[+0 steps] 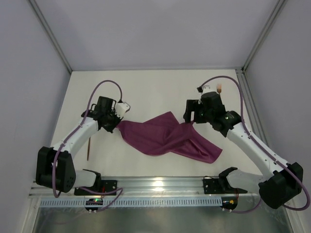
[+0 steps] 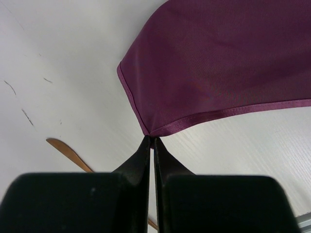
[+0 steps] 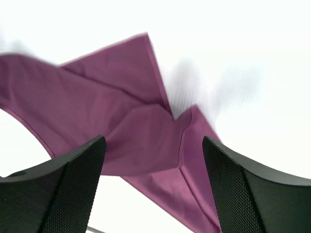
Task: Fold the napkin into a case and place the utensils inside
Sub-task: Pick up the crumpled napkin from the center of the board.
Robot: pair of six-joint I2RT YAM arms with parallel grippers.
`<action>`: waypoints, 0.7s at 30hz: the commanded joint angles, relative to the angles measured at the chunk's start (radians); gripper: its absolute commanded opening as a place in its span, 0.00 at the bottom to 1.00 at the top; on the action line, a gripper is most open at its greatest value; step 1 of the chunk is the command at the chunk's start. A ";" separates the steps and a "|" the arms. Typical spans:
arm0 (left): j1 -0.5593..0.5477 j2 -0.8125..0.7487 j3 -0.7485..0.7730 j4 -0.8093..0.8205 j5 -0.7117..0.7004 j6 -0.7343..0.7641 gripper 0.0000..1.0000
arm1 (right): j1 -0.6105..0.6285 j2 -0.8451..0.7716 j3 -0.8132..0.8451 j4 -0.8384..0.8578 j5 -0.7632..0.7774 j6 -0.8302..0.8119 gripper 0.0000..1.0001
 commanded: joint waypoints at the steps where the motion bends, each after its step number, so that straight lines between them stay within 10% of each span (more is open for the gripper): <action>1: 0.005 -0.025 0.016 0.030 0.017 -0.021 0.00 | -0.009 0.014 0.167 -0.096 0.071 -0.080 0.84; 4: 0.003 -0.033 0.013 0.027 0.012 -0.023 0.00 | -0.006 0.005 0.135 -0.163 0.005 -0.054 0.72; 8: 0.005 -0.028 0.004 0.033 0.008 -0.021 0.00 | 0.032 -0.159 -0.128 -0.102 -0.029 0.082 0.30; 21: 0.005 -0.028 0.030 0.015 0.020 -0.041 0.00 | 0.151 0.005 -0.332 0.179 -0.066 0.225 0.33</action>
